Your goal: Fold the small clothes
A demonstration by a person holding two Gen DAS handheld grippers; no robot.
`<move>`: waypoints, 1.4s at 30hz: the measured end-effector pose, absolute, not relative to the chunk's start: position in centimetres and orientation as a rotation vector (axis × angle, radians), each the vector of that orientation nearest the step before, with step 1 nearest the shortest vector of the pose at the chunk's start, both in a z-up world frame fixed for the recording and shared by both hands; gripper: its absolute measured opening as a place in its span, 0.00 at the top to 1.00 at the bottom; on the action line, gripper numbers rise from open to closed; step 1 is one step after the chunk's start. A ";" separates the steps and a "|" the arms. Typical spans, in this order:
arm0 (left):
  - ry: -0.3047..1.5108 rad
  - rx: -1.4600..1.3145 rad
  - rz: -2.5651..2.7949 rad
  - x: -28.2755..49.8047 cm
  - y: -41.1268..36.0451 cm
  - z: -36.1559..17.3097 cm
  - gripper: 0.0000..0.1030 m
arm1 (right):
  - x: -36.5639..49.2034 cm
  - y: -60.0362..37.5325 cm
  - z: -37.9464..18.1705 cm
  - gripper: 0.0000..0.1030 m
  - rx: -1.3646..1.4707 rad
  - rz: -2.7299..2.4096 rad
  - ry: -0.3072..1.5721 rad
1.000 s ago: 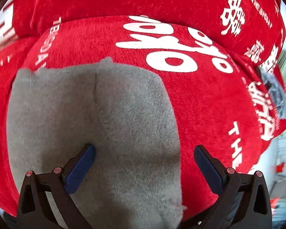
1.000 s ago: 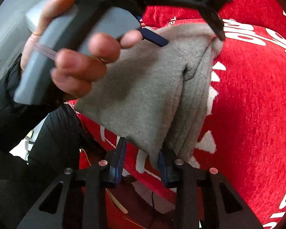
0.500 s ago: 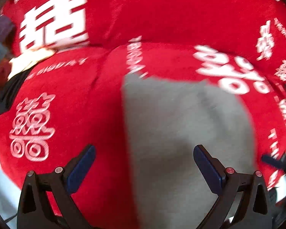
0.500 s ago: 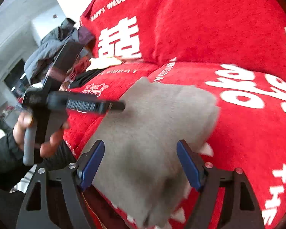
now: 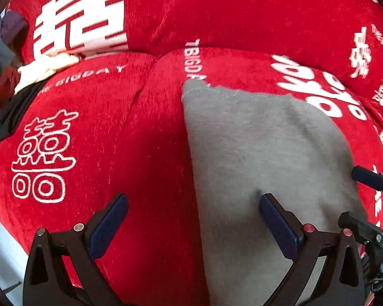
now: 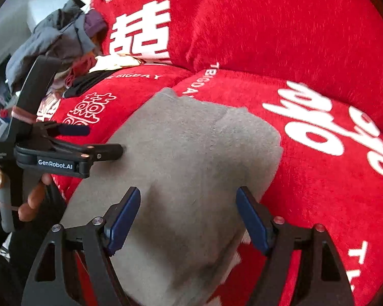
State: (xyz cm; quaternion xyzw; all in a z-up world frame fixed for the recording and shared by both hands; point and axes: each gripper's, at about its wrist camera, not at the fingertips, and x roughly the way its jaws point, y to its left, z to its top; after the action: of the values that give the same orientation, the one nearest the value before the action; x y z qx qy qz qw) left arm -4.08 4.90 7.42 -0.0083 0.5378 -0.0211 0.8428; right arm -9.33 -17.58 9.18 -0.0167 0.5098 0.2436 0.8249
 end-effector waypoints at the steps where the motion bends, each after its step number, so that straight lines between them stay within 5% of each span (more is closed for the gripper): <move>1: 1.126 -0.005 -0.051 -4.6 4.7 7.8 0.00 | -10.2 -17.3 9.9 0.22 -0.046 0.528 1.068; 21: 1.081 0.057 -0.078 -9.5 4.5 6.8 0.00 | -14.9 -12.2 7.9 0.22 -0.355 0.437 1.111; 30: 1.034 0.101 -0.082 -11.2 4.3 8.7 0.00 | -15.5 -11.3 10.8 0.22 -0.396 0.438 1.080; 42: 1.100 0.126 -0.026 -9.9 4.2 7.2 0.00 | -13.3 -10.8 8.0 0.20 -0.384 0.400 1.205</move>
State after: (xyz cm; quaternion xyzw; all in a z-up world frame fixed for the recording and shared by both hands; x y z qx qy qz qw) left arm -9.86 4.16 7.23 0.0597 0.5222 -0.0125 0.8506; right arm -13.30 -10.77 8.01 -0.1784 0.5592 0.1856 0.7881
